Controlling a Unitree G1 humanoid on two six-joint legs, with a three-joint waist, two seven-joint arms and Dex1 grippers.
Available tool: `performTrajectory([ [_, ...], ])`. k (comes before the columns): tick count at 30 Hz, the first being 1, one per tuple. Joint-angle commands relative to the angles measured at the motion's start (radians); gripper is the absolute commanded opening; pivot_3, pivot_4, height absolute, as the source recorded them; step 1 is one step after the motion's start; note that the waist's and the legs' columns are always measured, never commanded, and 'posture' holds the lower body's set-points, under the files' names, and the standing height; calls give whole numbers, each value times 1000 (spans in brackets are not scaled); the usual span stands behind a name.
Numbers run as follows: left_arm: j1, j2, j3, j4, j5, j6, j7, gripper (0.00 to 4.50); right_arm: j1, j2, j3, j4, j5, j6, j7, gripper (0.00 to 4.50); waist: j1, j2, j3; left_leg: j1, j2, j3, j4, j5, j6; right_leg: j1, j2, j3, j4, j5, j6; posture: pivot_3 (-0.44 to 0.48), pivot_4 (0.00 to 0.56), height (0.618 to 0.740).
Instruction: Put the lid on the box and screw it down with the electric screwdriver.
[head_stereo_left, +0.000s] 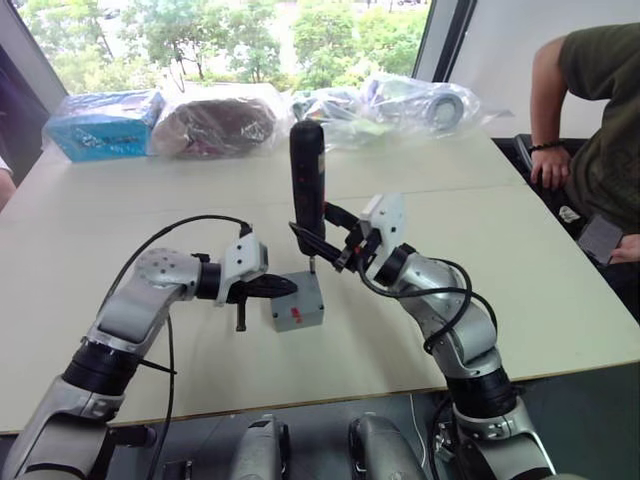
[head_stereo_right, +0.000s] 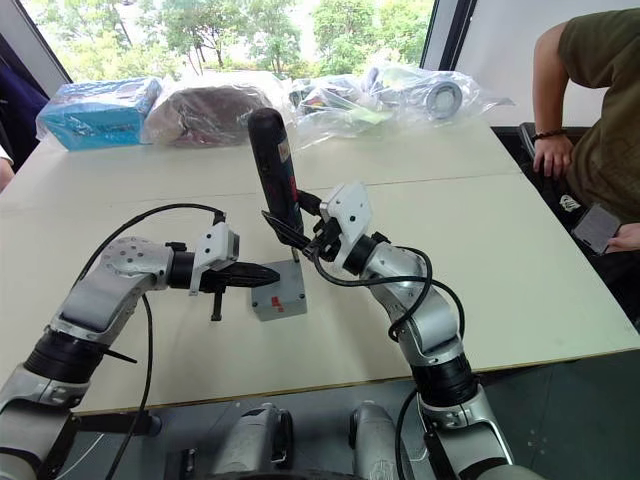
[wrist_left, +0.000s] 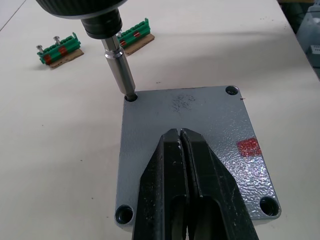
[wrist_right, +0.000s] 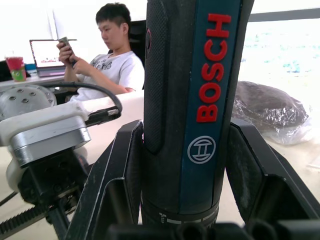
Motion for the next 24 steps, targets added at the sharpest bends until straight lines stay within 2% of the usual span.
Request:
performTrajectory([
  [1,24,12,-28,15,42,15,1,0,35,-22,52,61,-11,74,27,1834,0,-1,-3,0,0,0,0,0,0,0,0,0,0,0,0,0,150,740],
  [6,31,8,-32,16,53,11,4,0,44,-24,57,103,-5,126,29,1834,0,-1,-14,2,0,-1,-1,0,0,2,0,0,0,-2,-4,0,150,740],
  [10,36,4,-35,17,59,8,7,0,47,-28,64,121,-6,151,34,1834,0,-5,-19,17,1,-1,-6,-1,1,15,-2,0,-1,-9,-8,0,150,740],
  [19,40,-5,-39,39,75,1,7,0,58,-46,95,149,-15,220,37,1834,0,-6,-36,24,0,-1,-15,-1,1,17,-5,0,-2,-12,-11,0,150,740],
  [24,44,-10,-42,45,83,-3,7,0,57,-62,114,168,-44,233,33,1834,-1,-6,-38,35,1,-2,-20,-2,1,24,-8,-1,-6,-17,-12,0,150,740],
])
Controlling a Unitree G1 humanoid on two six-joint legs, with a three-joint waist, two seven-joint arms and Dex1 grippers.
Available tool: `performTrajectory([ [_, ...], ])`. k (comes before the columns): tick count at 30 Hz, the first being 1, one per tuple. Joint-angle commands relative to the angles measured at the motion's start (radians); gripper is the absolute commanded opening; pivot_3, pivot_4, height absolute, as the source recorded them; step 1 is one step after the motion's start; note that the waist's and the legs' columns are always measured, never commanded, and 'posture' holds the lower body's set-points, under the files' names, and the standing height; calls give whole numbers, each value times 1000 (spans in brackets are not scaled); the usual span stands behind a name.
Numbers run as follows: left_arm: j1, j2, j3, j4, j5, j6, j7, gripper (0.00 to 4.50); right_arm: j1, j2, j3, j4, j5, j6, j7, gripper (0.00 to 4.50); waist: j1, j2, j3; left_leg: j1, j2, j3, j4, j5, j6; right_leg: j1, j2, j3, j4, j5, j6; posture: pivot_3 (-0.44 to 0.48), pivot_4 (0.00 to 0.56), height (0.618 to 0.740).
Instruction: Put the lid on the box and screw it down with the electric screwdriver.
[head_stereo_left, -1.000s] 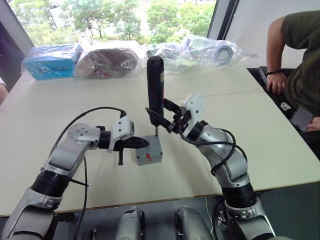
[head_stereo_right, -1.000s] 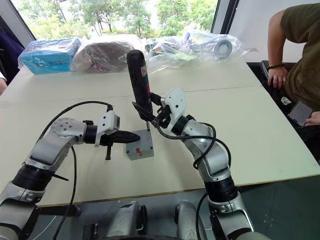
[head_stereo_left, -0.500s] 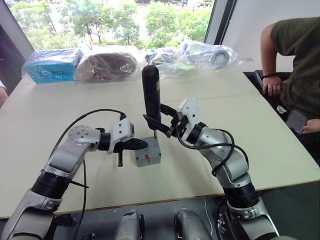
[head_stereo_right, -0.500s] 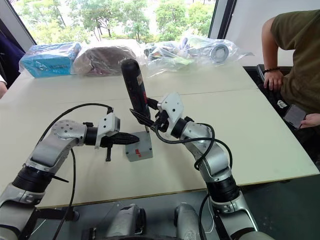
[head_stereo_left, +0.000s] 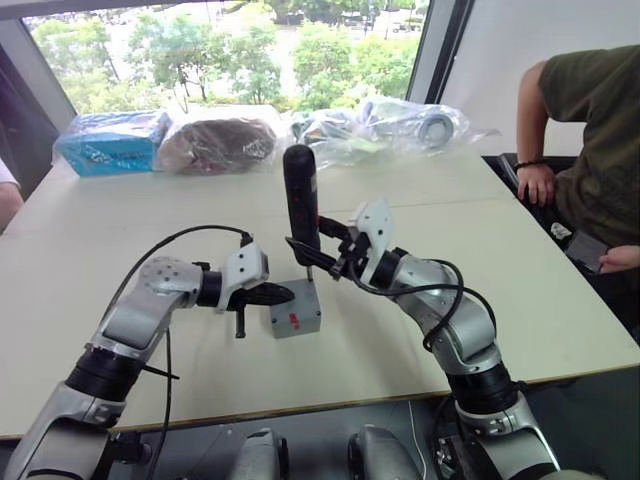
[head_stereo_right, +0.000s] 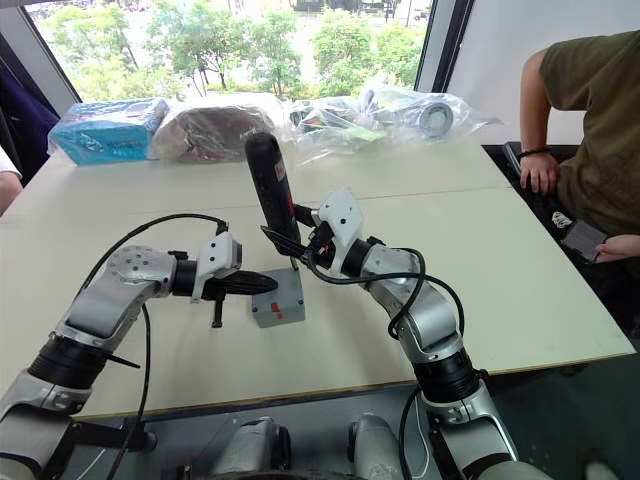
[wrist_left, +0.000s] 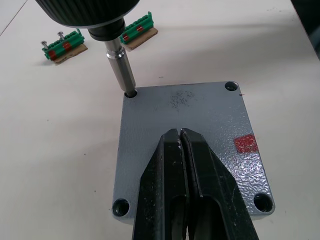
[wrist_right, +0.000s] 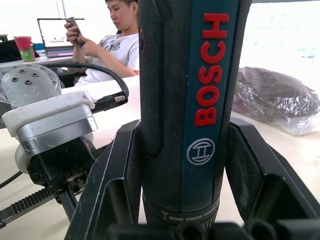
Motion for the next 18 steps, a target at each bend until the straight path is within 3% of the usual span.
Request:
performTrajectory([
  [1,18,-1,-29,24,34,1,3,0,65,-44,103,149,-66,112,14,1834,-1,1,-3,0,0,-1,-1,0,0,0,0,0,-2,0,0,0,150,740],
  [10,25,-7,-31,19,40,4,3,0,64,-34,82,127,-38,124,14,1834,1,5,-15,1,0,-1,-11,0,0,1,-4,-1,-9,1,-1,0,150,740],
  [18,29,-1,-28,7,35,8,-4,0,-17,2,-29,18,28,106,-37,1834,0,10,-11,-1,-2,0,-15,-1,-1,-3,-15,-7,-11,1,-1,0,150,740],
])
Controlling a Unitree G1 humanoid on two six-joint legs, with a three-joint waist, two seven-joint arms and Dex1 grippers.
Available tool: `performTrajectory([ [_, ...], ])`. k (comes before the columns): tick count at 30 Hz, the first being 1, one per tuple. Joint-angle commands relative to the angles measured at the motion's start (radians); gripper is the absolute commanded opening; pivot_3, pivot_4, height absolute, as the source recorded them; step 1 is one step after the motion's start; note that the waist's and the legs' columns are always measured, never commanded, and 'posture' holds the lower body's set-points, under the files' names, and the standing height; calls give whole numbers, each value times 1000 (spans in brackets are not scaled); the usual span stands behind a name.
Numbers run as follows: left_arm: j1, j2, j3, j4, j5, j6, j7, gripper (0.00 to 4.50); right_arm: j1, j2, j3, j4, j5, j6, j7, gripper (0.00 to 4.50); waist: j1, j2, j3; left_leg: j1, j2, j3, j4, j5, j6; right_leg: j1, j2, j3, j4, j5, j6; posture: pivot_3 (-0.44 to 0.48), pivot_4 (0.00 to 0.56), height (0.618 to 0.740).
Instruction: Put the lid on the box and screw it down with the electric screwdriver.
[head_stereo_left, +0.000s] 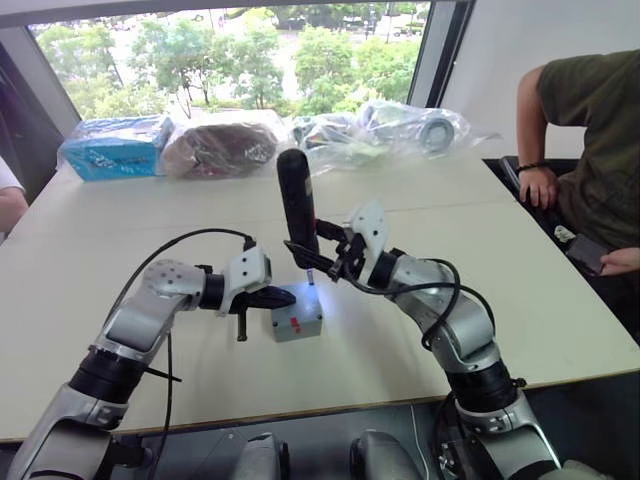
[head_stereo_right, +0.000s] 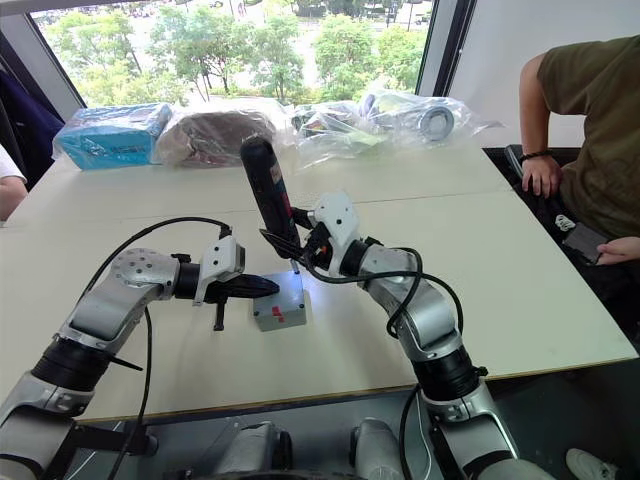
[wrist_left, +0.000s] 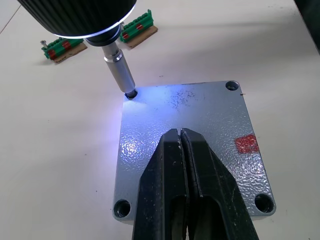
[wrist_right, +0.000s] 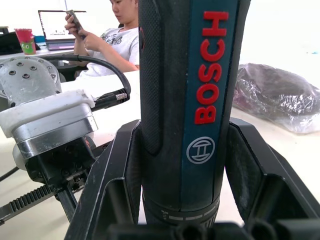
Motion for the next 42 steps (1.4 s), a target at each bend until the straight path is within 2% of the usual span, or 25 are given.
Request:
performTrajectory([
  [1,24,10,-22,13,24,11,-2,0,-7,8,-43,-22,39,77,-33,1834,0,2,2,-1,0,0,0,0,0,-1,-1,0,0,0,0,0,150,740],
  [3,23,9,-14,-3,12,21,-5,0,-43,17,-93,-82,86,97,-57,1834,0,3,6,-3,-1,1,-1,0,0,-4,-2,0,0,0,0,0,150,740],
  [8,-9,8,24,-68,-49,79,-12,0,-177,23,-277,-171,251,229,-165,1834,1,6,15,-30,-1,1,3,3,-3,-26,-2,-2,3,3,-3,0,150,740],
  [9,-21,9,33,-86,-62,86,-13,0,-213,7,-322,-176,291,277,-190,1834,2,6,17,-36,-1,1,4,6,-8,-33,-2,-2,4,4,-2,0,150,740],
  [13,-53,17,62,-147,-103,118,-19,0,-295,-64,-424,-180,391,465,-278,1834,1,4,28,-39,-3,1,3,6,-9,-33,-2,-3,2,6,-1,0,150,740],
  [17,-110,36,118,-223,-170,151,-27,0,-370,-244,-454,-102,363,758,-359,1834,1,0,38,-41,-4,1,4,6,-8,-33,-1,-4,1,7,0,0,150,740],
  [20,-140,58,146,-259,-214,182,-36,0,-450,-358,-428,-27,360,946,-349,1834,1,1,47,-44,-4,1,7,6,-8,-34,2,-5,1,8,3,0,150,740],
  [23,-164,74,173,-287,-259,212,-37,0,-521,-467,-341,78,355,1098,-304,1834,-3,5,55,-47,-4,2,9,6,-7,-37,4,-5,1,11,9,0,150,740],
  [28,-181,86,188,-311,-289,234,-23,0,-553,-588,-154,259,360,1123,-233,1834,-3,3,56,-54,-1,2,19,1,1,-40,14,-2,1,14,13,0,150,740],
  [36,-142,108,210,-332,-293,234,14,0,-548,-560,-32,509,241,1098,-215,1834,-2,3,58,-54,1,4,20,1,1,-42,18,1,2,14,13,0,150,740],
  [42,-126,115,229,-351,-311,253,44,0,-531,-537,24,581,180,1057,-166,1834,1,3,57,-54,1,5,21,1,1,-42,18,2,2,14,14,0,150,740],
])
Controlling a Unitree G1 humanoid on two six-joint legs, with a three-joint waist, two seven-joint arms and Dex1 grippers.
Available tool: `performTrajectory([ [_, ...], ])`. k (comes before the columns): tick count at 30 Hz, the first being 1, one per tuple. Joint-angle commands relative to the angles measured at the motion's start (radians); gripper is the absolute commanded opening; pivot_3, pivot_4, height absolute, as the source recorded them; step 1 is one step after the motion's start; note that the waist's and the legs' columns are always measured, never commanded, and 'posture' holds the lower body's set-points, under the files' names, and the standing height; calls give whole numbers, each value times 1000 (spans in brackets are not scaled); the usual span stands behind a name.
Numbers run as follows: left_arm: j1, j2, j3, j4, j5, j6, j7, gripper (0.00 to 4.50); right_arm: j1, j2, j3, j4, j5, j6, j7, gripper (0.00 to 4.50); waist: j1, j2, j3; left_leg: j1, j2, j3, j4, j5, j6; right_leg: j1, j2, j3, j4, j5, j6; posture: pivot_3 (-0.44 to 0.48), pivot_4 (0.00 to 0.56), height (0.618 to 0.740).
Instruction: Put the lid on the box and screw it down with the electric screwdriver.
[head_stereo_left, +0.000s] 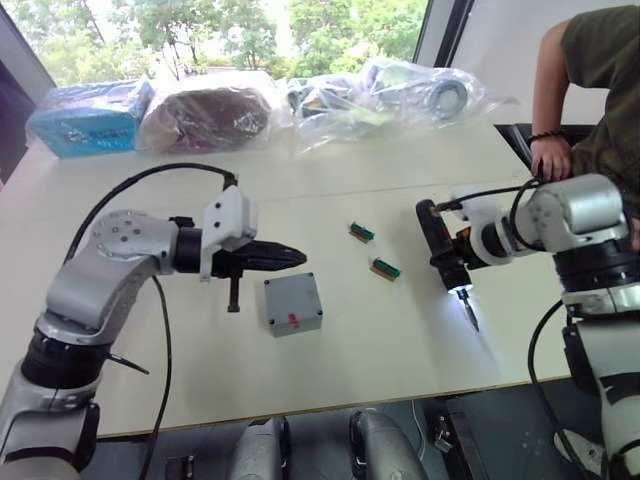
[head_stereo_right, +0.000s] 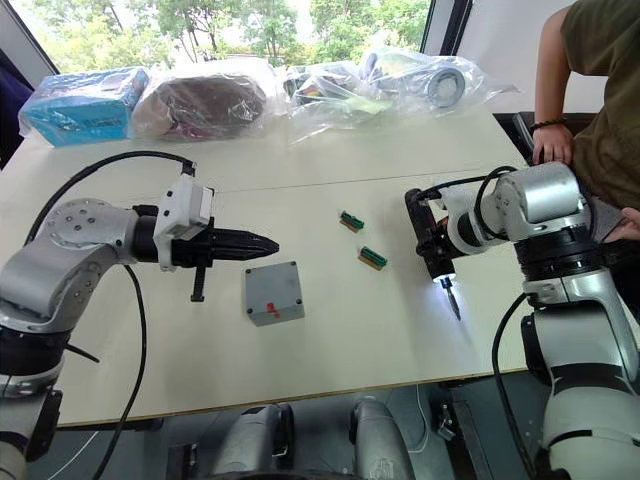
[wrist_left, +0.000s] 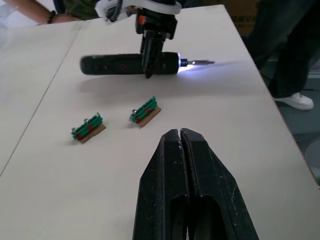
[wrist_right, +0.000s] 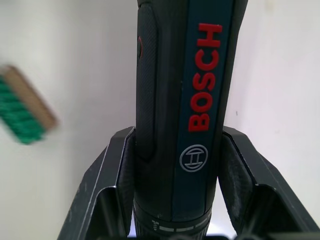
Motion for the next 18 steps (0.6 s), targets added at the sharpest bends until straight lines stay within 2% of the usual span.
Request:
performTrajectory([
  [1,2,16,43,-46,-29,7,18,0,-9,12,13,26,-41,-36,36,1834,0,0,0,0,0,0,0,0,0,0,0,0,0,0,0,0,150,740],
  [3,6,19,44,-50,-31,9,23,0,-7,17,16,43,-61,-52,49,2780,0,0,0,0,0,0,1,0,0,1,0,0,0,1,1,0,150,740],
  [5,10,23,46,-54,-35,11,28,0,-8,16,16,43,-76,-67,60,3223,-1,0,0,1,0,0,3,0,0,2,0,0,0,1,1,0,150,740],
  [8,22,31,50,-62,-39,20,37,0,-5,-10,40,-27,-99,-121,94,4319,0,-1,0,2,0,0,4,0,0,4,0,0,0,2,2,0,150,740],
  [12,62,60,60,-68,-22,22,53,0,-9,-58,66,-191,-131,-221,147,4423,1,0,0,1,0,0,4,0,0,3,0,1,0,2,2,0,150,740],
  [16,140,107,53,-37,41,-19,60,0,42,-63,-8,-436,-99,-364,217,4423,-4,0,0,1,0,0,4,0,0,2,0,1,0,2,2,0,150,740],
  [18,169,113,50,-18,58,-32,64,0,92,-48,-45,-543,-52,-363,251,4423,-1,0,0,1,0,0,3,0,0,2,1,1,1,2,2,0,150,740],
])
